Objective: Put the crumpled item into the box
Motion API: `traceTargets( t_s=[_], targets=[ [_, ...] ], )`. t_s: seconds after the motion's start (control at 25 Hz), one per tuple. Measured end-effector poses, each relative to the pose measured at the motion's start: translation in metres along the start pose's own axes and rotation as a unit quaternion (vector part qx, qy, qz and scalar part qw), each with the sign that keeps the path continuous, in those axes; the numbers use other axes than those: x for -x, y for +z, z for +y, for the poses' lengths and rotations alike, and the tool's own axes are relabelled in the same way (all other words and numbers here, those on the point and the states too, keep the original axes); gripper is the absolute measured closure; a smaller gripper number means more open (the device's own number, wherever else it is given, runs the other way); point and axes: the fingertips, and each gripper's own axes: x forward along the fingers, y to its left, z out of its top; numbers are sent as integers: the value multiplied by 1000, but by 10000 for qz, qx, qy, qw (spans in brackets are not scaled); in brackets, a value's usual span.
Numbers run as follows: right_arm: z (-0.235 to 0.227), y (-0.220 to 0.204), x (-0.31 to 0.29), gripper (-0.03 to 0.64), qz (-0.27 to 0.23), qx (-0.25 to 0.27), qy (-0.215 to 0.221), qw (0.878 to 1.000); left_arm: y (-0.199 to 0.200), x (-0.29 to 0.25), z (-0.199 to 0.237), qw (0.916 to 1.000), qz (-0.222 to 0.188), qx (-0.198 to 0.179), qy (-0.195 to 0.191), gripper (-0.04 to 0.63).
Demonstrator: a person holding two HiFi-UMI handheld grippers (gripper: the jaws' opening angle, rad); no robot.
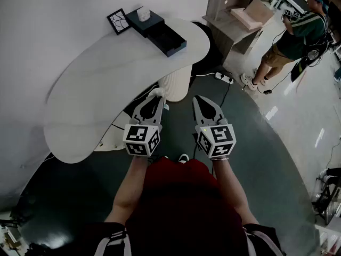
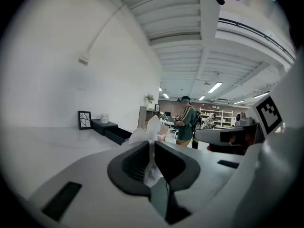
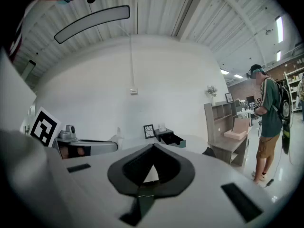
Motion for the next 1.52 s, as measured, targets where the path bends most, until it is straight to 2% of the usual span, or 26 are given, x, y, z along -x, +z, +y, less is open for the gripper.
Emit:
traceTargets(
  t_s=[0.32, 0.76, 1.08, 1.52],
  targets=[
    [-9, -10, 3, 601, 83, -104, 84, 9999, -2, -5, -13, 10000, 16, -18, -11, 541],
    [-28, -17, -6, 601, 139, -299, 87, 9994, 4, -16, -16, 9997, 6, -187, 168, 543],
    [-34, -13, -25, 601, 148, -291, 69, 9994, 7, -36, 1, 9997, 65, -153, 202, 541],
    [-63, -2, -88, 601, 286, -219, -69, 9993, 15, -99, 44, 9998, 117, -13, 137, 541]
  ],
)
